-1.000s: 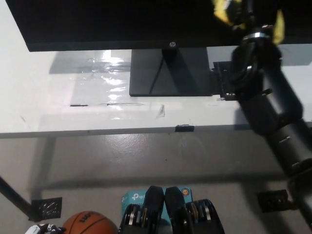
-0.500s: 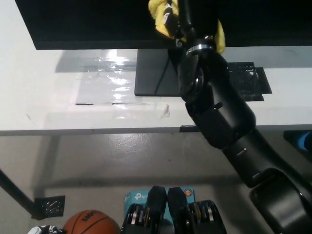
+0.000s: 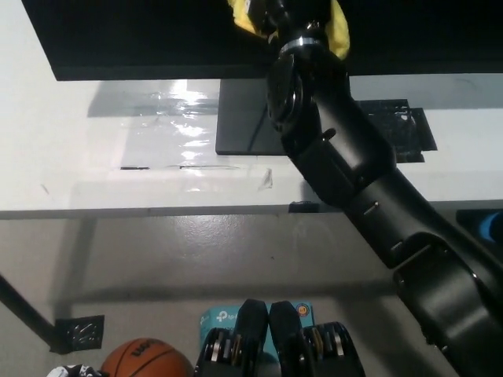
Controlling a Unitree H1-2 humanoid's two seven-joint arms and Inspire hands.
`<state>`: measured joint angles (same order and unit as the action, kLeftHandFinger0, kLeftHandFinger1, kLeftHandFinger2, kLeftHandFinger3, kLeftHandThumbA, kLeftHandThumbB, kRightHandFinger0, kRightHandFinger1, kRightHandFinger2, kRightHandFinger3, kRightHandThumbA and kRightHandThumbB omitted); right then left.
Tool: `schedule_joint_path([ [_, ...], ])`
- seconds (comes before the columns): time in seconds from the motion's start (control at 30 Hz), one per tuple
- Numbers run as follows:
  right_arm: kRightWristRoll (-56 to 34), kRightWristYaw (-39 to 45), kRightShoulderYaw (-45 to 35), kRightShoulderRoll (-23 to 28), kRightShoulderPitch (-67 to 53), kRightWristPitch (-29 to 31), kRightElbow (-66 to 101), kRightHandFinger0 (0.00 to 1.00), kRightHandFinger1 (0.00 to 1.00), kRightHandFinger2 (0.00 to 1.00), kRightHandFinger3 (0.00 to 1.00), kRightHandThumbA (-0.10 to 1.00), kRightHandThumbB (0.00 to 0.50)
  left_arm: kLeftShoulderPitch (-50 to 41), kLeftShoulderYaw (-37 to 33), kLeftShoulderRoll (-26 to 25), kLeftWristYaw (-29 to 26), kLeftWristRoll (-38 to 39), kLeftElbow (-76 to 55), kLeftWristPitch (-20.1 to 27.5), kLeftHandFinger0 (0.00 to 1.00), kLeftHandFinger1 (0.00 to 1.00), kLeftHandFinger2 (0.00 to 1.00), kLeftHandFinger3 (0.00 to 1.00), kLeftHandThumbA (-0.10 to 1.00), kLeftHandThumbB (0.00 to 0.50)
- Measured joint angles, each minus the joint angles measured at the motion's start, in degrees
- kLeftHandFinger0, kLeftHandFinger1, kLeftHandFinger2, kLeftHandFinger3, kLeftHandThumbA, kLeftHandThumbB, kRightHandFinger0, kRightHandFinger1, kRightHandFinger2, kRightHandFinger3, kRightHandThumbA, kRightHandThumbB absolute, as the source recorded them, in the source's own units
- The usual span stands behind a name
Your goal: The robot uses its right hand to pick up the cloth kept in the middle of the desk and use it to wipe the monitor in the middle of the desk by swiping its screen twice
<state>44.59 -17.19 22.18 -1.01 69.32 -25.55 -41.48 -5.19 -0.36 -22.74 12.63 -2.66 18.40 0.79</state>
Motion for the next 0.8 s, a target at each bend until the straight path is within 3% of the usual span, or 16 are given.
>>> schedule_joint_path([
  [0.03, 0.0, 0.0, 0.0, 0.4, 0.1, -0.1, -0.1, 0.00, 0.00, 0.36, 0.02, -0.10, 0.081, 0.0, 0.0, 0.0, 0.0, -0.1, 0.0, 0.0, 0.51, 0.55, 0.69, 0.83, 0.45, 0.322],
  [0.07, 0.0, 0.0, 0.0, 0.7, 0.2, -0.1, -0.1, 0.00, 0.03, 0.41, 0.10, -0.10, 0.068, 0.0, -0.1, 0.0, 0.0, -0.1, 0.0, 0.0, 0.51, 0.55, 0.69, 0.83, 0.45, 0.318],
  [0.13, 0.0, 0.0, 0.0, 1.6, 0.2, -0.2, 0.0, 0.00, 0.00, 0.35, 0.11, -0.10, 0.062, 0.0, -0.1, 0.0, 0.0, -0.4, -0.1, 0.0, 0.51, 0.56, 0.70, 0.84, 0.44, 0.314],
  [0.17, 0.1, 0.1, 0.0, 2.0, 0.2, -0.2, 0.1, 0.00, 0.00, 0.32, 0.10, -0.10, 0.029, 0.0, -0.2, 0.0, 0.0, -0.5, -0.1, 0.0, 0.52, 0.56, 0.70, 0.83, 0.43, 0.313],
  [0.2, 0.2, 0.1, 0.0, 2.3, 0.2, -0.2, 0.2, 0.00, 0.00, 0.32, 0.19, -0.10, 0.018, -0.1, -0.2, 0.0, 0.0, -0.6, -0.1, 0.0, 0.51, 0.55, 0.70, 0.82, 0.44, 0.321],
  [0.27, 0.3, 0.1, 0.0, 3.0, 0.0, -0.2, 0.6, 0.00, 0.00, 0.31, 0.15, -0.10, 0.017, -0.1, -0.2, 0.0, 0.0, -0.6, -0.1, 0.0, 0.51, 0.55, 0.71, 0.82, 0.44, 0.328],
  [0.3, 0.3, 0.1, 0.0, 3.4, -0.2, -0.2, 0.9, 0.00, 0.00, 0.29, 0.07, -0.10, 0.049, -0.1, -0.2, 0.0, 0.0, -0.6, -0.1, 0.0, 0.51, 0.55, 0.71, 0.82, 0.44, 0.328],
  [0.4, 0.4, 0.1, 0.1, 4.8, -0.9, 0.2, 1.5, 0.00, 0.00, 0.29, 0.00, -0.10, 0.078, -0.3, -0.1, 0.0, 0.0, -0.6, -0.1, 0.0, 0.53, 0.56, 0.71, 0.83, 0.45, 0.329],
  [0.43, 0.4, 0.1, 0.1, 5.2, -1.1, 0.3, 1.6, 0.00, 0.01, 0.31, 0.02, -0.10, 0.141, -0.3, -0.1, 0.0, 0.0, -0.6, -0.1, 0.0, 0.53, 0.55, 0.70, 0.81, 0.44, 0.329],
  [0.53, 0.6, 0.0, 0.2, 7.0, -2.1, 0.7, 2.4, 0.00, 0.02, 0.37, 0.01, -0.10, 0.143, -0.5, -0.1, 0.0, 0.0, -0.7, -0.1, 0.0, 0.52, 0.55, 0.69, 0.81, 0.44, 0.331],
  [0.57, 0.6, -0.1, 0.2, 7.5, -2.3, 0.8, 2.4, 0.00, 0.04, 0.38, 0.05, -0.10, 0.143, -0.6, -0.1, 0.0, 0.0, -0.7, -0.1, 0.0, 0.51, 0.54, 0.69, 0.81, 0.44, 0.334],
  [0.63, 0.6, -0.3, 0.2, 8.6, -2.9, 1.3, 2.4, 0.00, 0.01, 0.32, 0.05, -0.10, 0.185, -0.7, -0.1, 0.0, 0.0, -0.7, -0.1, 0.1, 0.49, 0.53, 0.69, 0.81, 0.43, 0.320],
  [0.7, 0.6, -1.2, 0.1, 9.7, -3.4, 2.0, 1.9, 0.00, 0.00, 0.30, 0.03, -0.10, 0.177, -0.7, 0.0, 0.0, 0.0, -0.7, -0.1, 0.3, 0.48, 0.52, 0.69, 0.81, 0.43, 0.330],
  [0.73, 0.6, -1.6, -0.1, 10.2, -3.8, 2.3, 1.6, 0.00, 0.00, 0.31, 0.09, -0.10, 0.197, -0.7, 0.0, 0.0, 0.0, -0.7, -0.1, 0.3, 0.48, 0.52, 0.69, 0.81, 0.44, 0.336],
  [0.77, 0.6, -2.2, -0.2, 11.0, -4.2, 2.8, 1.3, 0.00, 0.02, 0.32, 0.27, -0.10, 0.225, -0.7, 0.0, 0.0, 0.0, -0.7, -0.1, 0.4, 0.48, 0.52, 0.69, 0.81, 0.45, 0.341],
  [0.8, 0.6, -2.7, -0.2, 11.7, -4.7, 3.2, 1.2, 0.00, 0.00, 0.25, 0.46, -0.10, 0.266, -0.8, 0.0, 0.0, 0.0, -0.7, -0.1, 0.4, 0.48, 0.52, 0.69, 0.81, 0.46, 0.338],
])
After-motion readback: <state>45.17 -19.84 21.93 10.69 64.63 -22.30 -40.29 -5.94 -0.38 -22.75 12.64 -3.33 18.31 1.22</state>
